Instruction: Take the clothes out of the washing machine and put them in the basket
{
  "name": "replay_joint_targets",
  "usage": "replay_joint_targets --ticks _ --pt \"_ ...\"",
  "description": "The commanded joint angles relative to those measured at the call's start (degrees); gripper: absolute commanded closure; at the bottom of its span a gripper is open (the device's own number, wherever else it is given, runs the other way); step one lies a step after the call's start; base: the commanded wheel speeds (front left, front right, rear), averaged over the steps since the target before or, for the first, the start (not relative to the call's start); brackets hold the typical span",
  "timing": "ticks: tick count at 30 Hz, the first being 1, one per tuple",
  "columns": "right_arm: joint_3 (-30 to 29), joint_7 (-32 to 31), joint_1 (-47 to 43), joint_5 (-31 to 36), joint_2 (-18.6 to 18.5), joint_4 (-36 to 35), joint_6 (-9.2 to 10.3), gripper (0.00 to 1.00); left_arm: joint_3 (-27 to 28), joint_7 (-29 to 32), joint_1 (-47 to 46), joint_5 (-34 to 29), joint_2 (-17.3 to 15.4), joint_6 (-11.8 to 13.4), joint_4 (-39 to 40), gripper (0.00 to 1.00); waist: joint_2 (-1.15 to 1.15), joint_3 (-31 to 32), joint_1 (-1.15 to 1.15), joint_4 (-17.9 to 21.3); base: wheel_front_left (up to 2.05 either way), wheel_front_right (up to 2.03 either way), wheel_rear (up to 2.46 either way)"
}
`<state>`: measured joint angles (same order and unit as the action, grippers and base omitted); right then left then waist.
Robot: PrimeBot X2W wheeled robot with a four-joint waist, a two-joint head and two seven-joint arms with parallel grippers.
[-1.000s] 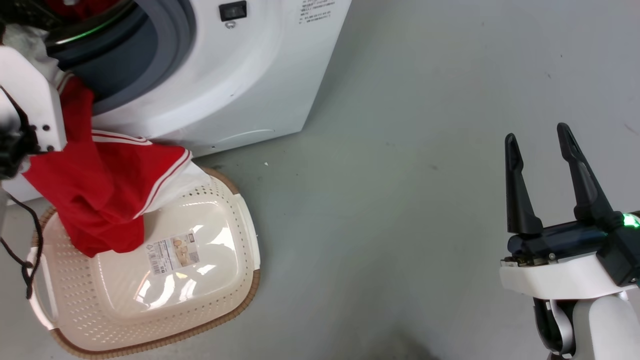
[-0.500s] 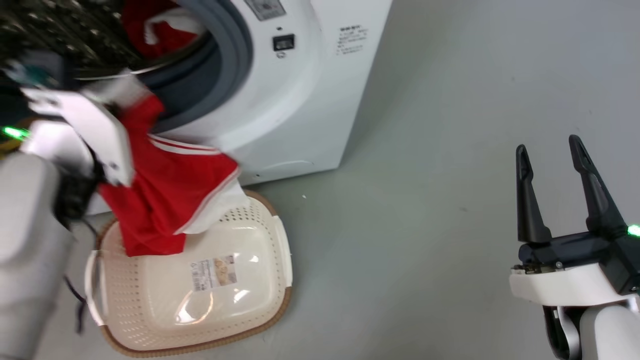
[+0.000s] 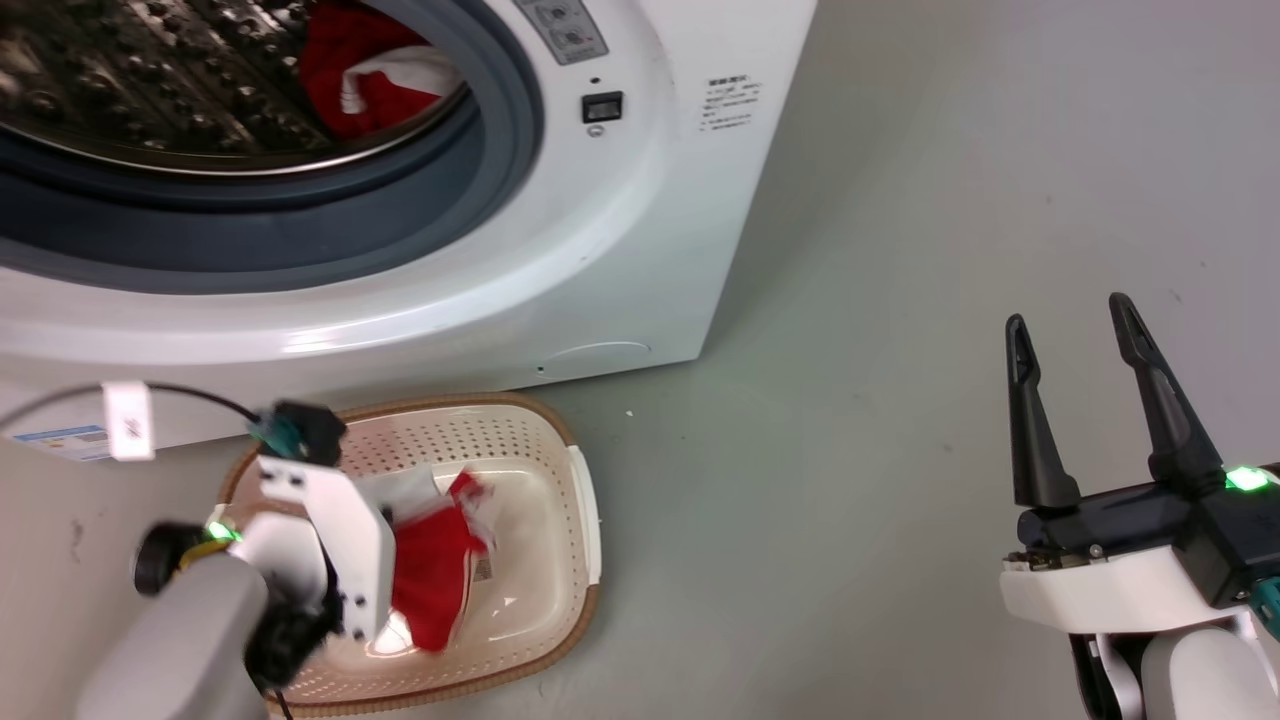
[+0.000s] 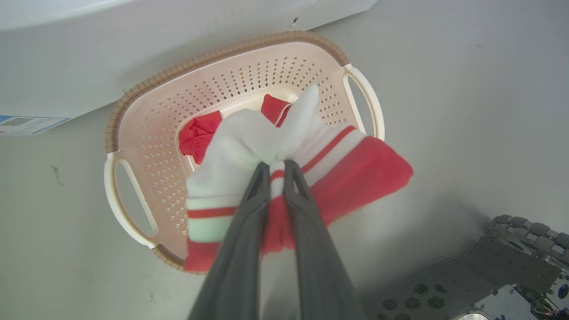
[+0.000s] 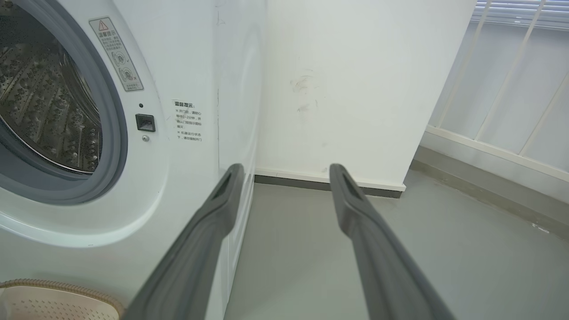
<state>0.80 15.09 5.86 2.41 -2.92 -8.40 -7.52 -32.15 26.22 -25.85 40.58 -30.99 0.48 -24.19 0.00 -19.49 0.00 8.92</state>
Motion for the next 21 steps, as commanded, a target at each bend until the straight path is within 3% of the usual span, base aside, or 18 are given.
replay_joint_targets --ticks 1,6,10,19,20,21 --pt "0.09 0.11 0.19 -0.1 0.09 -0.02 0.06 0.0 -0.31 0.19 0.67 0.14 0.46 -0.22 -0.9 1.0 0.0 -0.73 0.0 0.76 0.0 0.0 0.0" --pt "0.69 0.11 1.34 -0.86 0.09 -0.23 0.06 0.0 -2.31 -1.6 -0.52 -2.33 1.96 0.51 -7.96 1.0 0.0 -3.35 0.0 3.2 0.0 0.0 0.0" --pt "0.73 0.1 2.04 -1.7 0.11 -0.47 0.06 0.0 -0.65 -5.28 -2.47 -0.98 4.77 1.03 -15.14 1.0 0.0 -6.55 0.0 5.32 0.0 0.0 0.0" --pt "0.23 0.11 3.74 -2.96 0.1 -0.9 0.06 0.0 0.61 -13.85 -7.71 -0.79 7.89 -0.43 -28.21 1.0 0.0 -10.89 0.0 8.61 0.0 0.0 0.0" --pt "0.23 0.11 3.84 -2.99 0.1 -0.83 0.06 0.0 0.58 -14.55 -8.19 -0.8 8.3 -0.56 -29.46 0.56 0.0 -11.05 0.0 8.68 0.0 0.0 0.0" --pt "0.22 0.11 3.88 -2.99 0.1 -0.76 0.06 0.0 0.6 -15.23 -8.65 -0.76 8.77 -0.72 -30.64 0.0 0.0 -11.17 0.0 8.69 0.0 0.0 0.0"
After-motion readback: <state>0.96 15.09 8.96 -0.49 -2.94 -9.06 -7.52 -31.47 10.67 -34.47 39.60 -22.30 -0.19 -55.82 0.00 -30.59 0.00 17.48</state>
